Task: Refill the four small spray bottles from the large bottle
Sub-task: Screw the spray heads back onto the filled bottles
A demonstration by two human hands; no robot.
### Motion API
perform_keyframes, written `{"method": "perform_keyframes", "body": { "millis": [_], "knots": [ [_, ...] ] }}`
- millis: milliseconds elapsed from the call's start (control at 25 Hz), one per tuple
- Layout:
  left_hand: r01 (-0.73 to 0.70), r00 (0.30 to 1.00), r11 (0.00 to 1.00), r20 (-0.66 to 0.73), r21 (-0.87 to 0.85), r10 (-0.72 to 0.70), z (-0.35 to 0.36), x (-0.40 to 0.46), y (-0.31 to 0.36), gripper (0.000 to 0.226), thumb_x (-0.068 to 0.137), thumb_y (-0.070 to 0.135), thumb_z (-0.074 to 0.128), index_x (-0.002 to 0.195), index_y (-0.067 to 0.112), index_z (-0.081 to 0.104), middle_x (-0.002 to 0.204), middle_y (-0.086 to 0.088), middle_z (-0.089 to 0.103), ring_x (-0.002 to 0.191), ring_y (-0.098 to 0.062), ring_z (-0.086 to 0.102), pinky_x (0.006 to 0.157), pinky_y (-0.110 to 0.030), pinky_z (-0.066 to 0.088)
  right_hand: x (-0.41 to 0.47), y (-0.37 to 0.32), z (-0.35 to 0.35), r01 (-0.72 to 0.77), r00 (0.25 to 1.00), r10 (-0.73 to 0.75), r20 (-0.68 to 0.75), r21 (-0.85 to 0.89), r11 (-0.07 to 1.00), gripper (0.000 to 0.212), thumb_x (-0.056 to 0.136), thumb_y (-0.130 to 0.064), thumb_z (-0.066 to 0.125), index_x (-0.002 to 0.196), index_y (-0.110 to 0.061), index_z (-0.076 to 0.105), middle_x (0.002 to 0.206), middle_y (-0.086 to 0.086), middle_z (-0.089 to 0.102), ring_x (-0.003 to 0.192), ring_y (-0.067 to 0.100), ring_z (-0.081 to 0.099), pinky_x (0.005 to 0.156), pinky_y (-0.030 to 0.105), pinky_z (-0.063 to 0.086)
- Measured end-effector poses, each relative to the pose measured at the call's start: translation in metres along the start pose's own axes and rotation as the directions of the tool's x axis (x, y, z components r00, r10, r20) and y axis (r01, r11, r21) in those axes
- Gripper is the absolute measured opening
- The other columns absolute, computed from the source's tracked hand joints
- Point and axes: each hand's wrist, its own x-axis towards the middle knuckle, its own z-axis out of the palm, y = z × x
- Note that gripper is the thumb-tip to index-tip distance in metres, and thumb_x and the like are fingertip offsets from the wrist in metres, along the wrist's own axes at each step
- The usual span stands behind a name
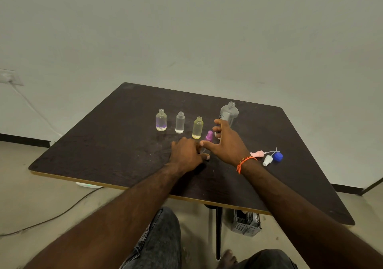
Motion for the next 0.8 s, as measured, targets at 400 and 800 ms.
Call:
{"method": "perform_keyframes", "body": {
  "millis": [400,800],
  "knots": [
    [0.01,1.0,1.0,0.011,0.007,-0.01,0.0031,0.0018,-0.0013,0.028,0.084,0.056,0.078,0.091,0.029,0.072,0.085,0.013,0.069,0.097,-0.013,0.061,0.097,-0.047,0.038,-0.0029,0.001,0.001,0.049,0.999,-0.049,0.014,0.046,0.998,0.068,0.086,-0.031,0.075,0.143,-0.022,0.039,0.125,-0.003,0.063,0.108,0.011,0.061,0.096,0.035,0.053],
    [-0.003,1.0,0.998,0.027,0.065,0.001,0.0055,0.0041,-0.0019,0.027,0.084,0.057,0.077,0.083,0.032,0.065,0.087,0.012,0.068,0.101,-0.014,0.06,0.102,-0.049,0.039,-0.0033,-0.003,0.0052,0.08,0.993,-0.084,-0.085,-0.047,0.996,0.024,0.089,-0.012,0.067,0.099,-0.024,0.049,0.092,-0.005,0.068,0.082,0.011,0.066,0.078,0.039,0.057]
  ]
}}
